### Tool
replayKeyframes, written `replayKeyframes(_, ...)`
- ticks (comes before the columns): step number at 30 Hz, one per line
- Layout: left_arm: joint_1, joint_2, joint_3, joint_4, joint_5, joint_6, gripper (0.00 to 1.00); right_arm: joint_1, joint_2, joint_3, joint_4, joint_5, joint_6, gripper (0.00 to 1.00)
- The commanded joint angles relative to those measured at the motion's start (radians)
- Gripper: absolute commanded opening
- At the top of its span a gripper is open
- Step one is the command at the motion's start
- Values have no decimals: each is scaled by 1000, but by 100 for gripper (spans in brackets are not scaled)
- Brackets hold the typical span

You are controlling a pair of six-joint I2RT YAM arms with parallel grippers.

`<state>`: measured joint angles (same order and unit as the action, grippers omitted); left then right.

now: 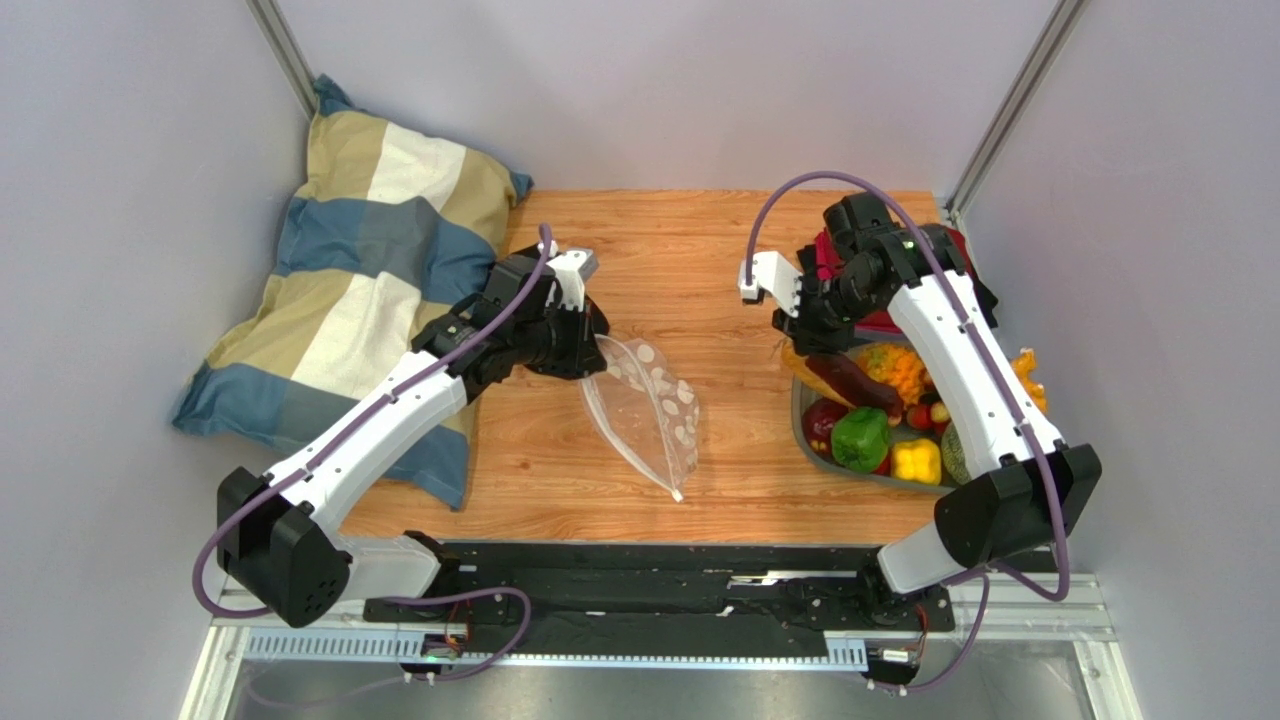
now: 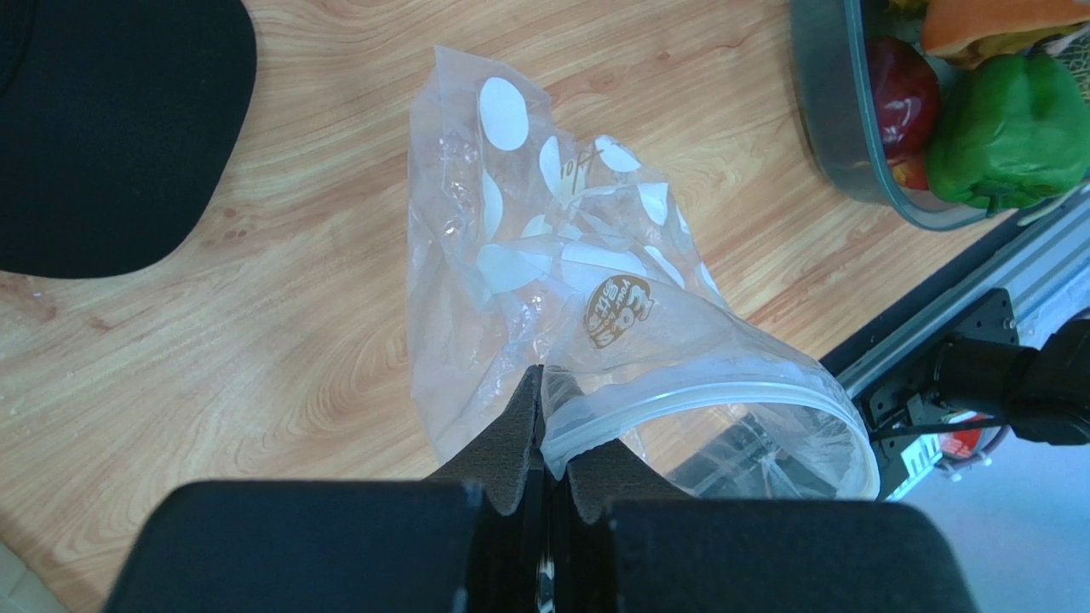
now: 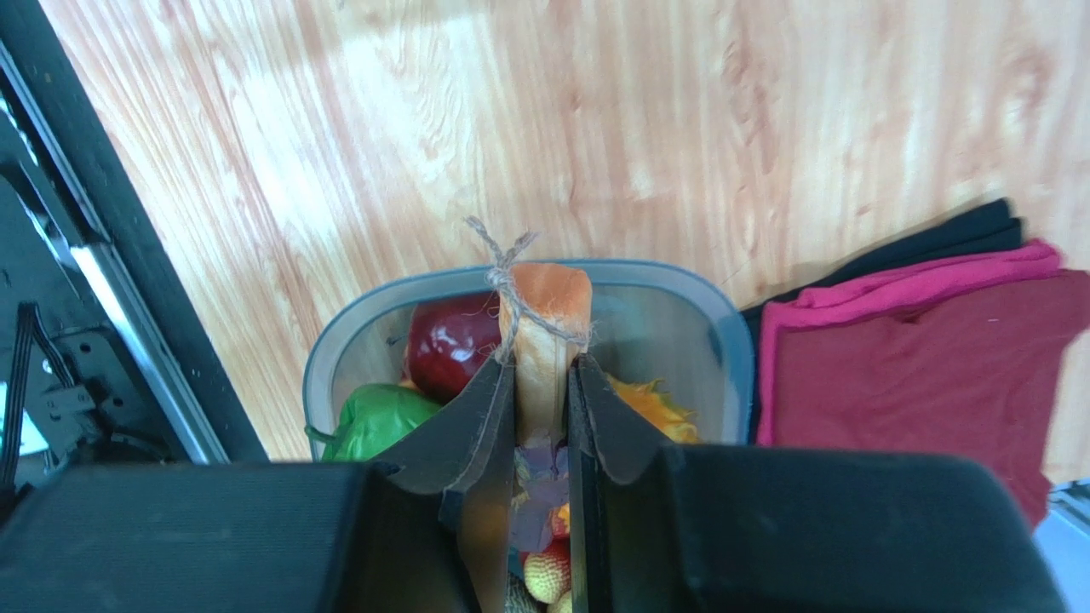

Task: Place the food in the zip-top bag and seal the zipper
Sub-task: Pick up the fake food from the bin.

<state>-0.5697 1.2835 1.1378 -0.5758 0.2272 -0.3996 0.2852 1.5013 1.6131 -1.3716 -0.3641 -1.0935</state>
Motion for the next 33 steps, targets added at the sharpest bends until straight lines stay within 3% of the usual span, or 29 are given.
replayKeyframes(1, -2, 4, 42, 13, 14, -1, 0, 2, -59, 88, -294, -76, 40, 0)
replayKeyframes(7, -2, 0, 42, 16, 14, -13, 0, -26, -111, 96, -228, -113, 119, 0)
replayKeyframes(11, -1, 2, 45, 13, 6, -34, 0, -64, -188, 82, -80, -133, 228, 0)
replayKeyframes(17, 2, 34, 91, -22, 11, -96, 0, -81, -308, 60, 185, -188, 495, 0)
replayKeyframes(29, 19, 160, 293, -219, -35, -228, 0, -81, -377, 108, 624, -289, 1053, 0)
replayKeyframes(33, 47, 175, 292, -219, 17, -303, 0, -80, -395, 100, 738, -285, 1155, 0)
